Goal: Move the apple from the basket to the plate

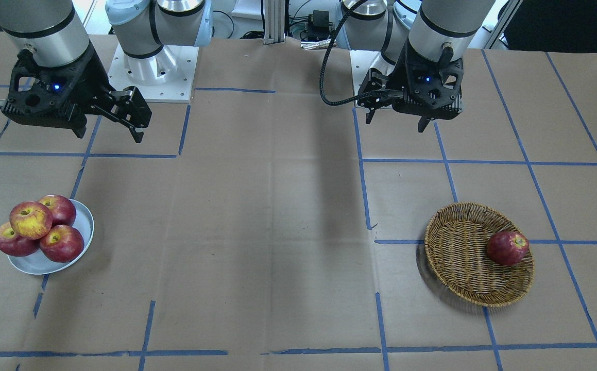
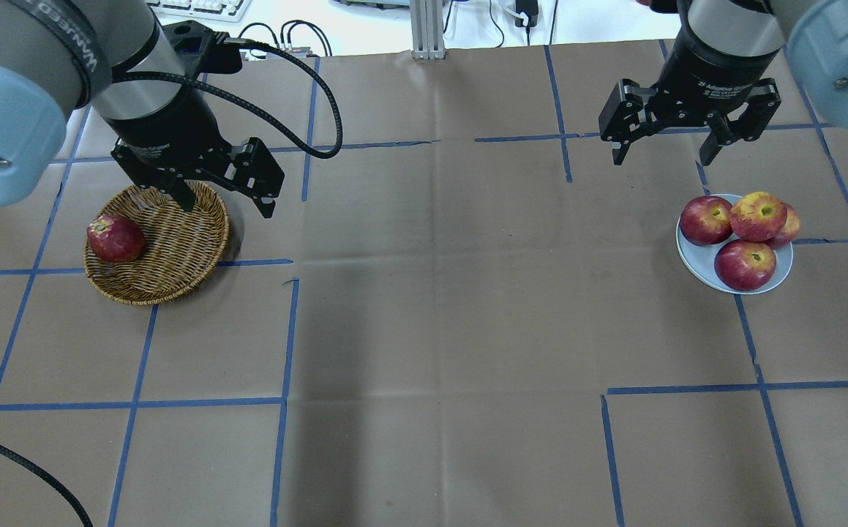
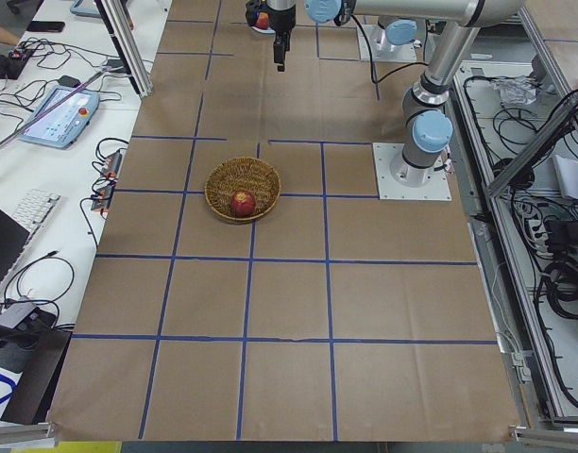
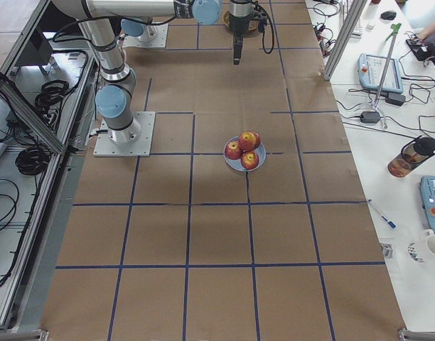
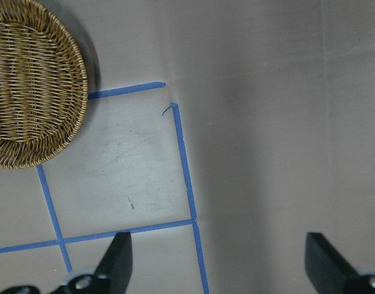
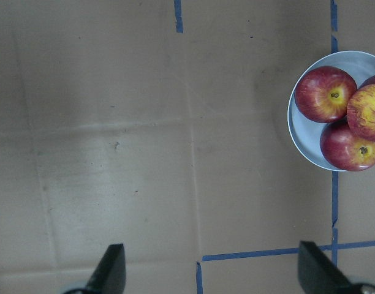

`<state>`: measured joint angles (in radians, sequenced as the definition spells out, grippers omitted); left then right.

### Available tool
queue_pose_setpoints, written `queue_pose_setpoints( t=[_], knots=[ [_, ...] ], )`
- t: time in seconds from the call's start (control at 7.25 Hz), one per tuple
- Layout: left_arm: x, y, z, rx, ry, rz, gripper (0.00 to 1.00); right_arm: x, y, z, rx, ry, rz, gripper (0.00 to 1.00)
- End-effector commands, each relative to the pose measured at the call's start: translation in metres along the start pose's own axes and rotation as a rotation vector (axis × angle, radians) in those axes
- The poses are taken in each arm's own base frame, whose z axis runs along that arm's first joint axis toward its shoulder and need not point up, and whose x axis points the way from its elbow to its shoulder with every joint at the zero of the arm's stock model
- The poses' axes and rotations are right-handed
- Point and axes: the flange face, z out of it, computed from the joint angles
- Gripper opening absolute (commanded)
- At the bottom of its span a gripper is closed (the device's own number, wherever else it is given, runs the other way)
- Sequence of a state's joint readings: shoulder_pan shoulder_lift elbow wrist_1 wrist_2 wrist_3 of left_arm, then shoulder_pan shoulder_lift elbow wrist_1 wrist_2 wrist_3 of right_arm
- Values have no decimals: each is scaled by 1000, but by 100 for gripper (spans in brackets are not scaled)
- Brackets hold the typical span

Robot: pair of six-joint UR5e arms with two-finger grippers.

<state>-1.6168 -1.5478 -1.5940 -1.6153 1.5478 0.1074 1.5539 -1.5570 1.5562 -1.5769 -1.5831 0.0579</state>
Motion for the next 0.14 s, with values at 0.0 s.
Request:
queue_pose_setpoints(
  t=[0.0],
  knots=[
    [0, 0, 1, -1, 0, 0, 99, 0, -1, 1, -1, 0, -1, 100]
  ],
)
